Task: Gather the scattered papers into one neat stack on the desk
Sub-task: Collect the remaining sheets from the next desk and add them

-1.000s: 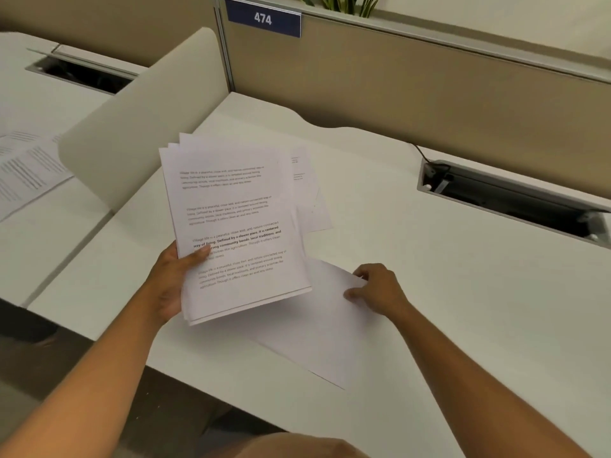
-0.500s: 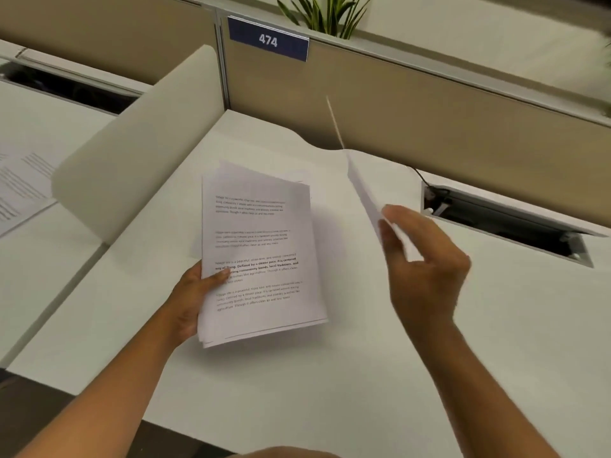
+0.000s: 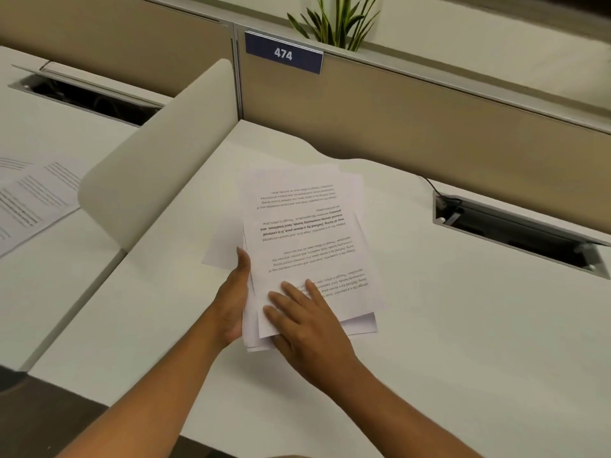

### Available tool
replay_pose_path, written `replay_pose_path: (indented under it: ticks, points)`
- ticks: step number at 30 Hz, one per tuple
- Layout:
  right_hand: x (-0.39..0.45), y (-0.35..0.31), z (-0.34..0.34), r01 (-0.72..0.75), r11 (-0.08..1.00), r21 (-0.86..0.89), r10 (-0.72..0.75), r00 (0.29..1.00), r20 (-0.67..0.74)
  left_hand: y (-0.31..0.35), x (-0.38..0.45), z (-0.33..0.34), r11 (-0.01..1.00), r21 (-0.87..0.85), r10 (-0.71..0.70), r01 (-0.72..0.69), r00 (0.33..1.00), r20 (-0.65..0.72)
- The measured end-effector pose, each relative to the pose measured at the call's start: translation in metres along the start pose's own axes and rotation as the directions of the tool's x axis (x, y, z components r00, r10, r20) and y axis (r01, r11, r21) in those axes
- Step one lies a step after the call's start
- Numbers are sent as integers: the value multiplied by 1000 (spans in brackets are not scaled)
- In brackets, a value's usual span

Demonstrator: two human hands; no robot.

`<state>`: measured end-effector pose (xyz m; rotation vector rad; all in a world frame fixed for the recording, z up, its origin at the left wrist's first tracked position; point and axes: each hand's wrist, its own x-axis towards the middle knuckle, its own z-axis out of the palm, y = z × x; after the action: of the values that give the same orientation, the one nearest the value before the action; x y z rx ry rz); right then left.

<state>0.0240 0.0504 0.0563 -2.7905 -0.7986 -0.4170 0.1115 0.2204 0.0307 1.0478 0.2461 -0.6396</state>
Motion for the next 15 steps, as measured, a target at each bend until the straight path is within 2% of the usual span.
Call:
replay_pose_path:
  ticks: [3,6,8,10,12,13,15]
  points:
    - [5,-11,-4,-28,999,29,25,994,103,0,-5,-6,995,54,88,-84,993,-74]
    - [7,-18,-7,-78,972,222,46,988,146,1,-9,-16,990,69,132,-123,980,-151]
    - [8,-14,-12,-124,903,411,102,992,74,4,-15,-23,991,28,133,-130,977,-167]
    - [13,-1,-17,-185,837,515,260,962,-78,6,-20,-31,989,0,148,-150,973,-179]
    - [23,21,-18,-352,768,535,492,859,-142,6,-26,-40,986,-3,162,-166,970,-183]
    - [31,33,-19,-467,696,545,606,789,-99,7,-28,-44,986,-2,164,-167,969,-183]
    - [44,56,-22,-665,457,590,768,630,115,6,-31,-49,985,-1,168,-171,968,-185]
